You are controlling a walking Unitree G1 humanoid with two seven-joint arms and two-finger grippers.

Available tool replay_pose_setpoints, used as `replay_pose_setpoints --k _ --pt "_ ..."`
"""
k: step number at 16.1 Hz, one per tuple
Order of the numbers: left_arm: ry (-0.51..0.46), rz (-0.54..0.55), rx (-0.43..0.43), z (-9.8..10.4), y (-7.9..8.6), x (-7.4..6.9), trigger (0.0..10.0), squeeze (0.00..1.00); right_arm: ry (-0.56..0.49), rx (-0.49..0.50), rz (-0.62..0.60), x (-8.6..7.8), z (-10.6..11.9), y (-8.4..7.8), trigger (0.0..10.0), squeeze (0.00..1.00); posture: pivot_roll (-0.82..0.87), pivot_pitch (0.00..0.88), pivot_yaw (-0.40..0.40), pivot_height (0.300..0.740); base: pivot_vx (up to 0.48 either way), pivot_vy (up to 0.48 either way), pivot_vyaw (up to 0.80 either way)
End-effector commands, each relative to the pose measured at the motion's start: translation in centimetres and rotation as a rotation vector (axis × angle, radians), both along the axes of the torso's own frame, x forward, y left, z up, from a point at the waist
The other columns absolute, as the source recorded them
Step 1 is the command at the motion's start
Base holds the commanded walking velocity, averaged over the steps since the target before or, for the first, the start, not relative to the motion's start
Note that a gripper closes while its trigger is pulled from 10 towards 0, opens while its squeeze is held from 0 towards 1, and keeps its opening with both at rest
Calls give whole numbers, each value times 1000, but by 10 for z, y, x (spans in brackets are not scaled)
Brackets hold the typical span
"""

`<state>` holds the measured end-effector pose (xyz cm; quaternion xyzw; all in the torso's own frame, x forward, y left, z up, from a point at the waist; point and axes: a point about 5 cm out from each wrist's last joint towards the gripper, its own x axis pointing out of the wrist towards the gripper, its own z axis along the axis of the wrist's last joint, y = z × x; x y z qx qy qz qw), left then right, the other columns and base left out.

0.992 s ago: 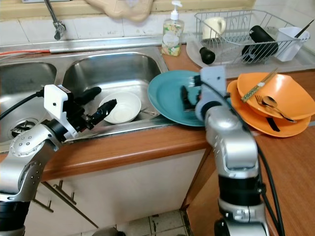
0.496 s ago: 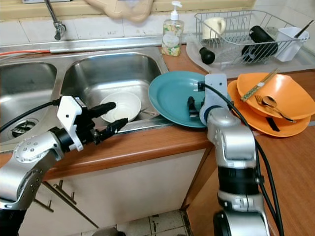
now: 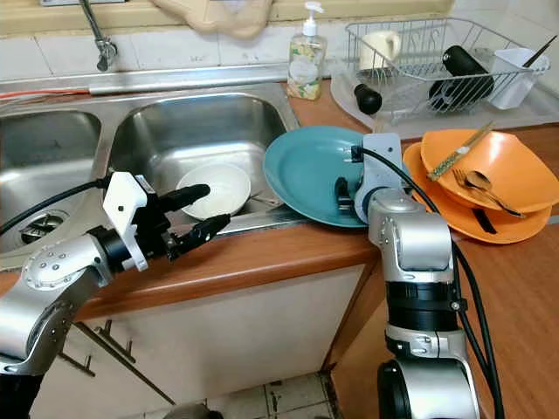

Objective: Kitchen organization

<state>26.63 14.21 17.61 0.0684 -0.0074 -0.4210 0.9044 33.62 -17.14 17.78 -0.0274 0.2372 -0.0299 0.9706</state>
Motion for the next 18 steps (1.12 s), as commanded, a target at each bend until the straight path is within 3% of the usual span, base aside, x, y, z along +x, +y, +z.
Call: replay_pose_setpoints --k 1,3,4,18 --pt "-1 -20 9 2 -1 -3 10000 0 28 33 7 1 -1 1 1804 0 -12 0 16 740 0 0 0" --pt "0 -22 9 2 -1 -3 10000 0 34 40 9 1 -1 2 1608 0 -12 0 16 740 0 0 0" --pt "1 -26 8 2 -1 -3 10000 0 38 56 16 1 -1 3 0 0 -12 0 16 740 0 0 0" --pt "33 -79 5 2 -3 -9 10000 0 41 108 32 0 -2 8 0 0 -14 0 20 740 0 0 0"
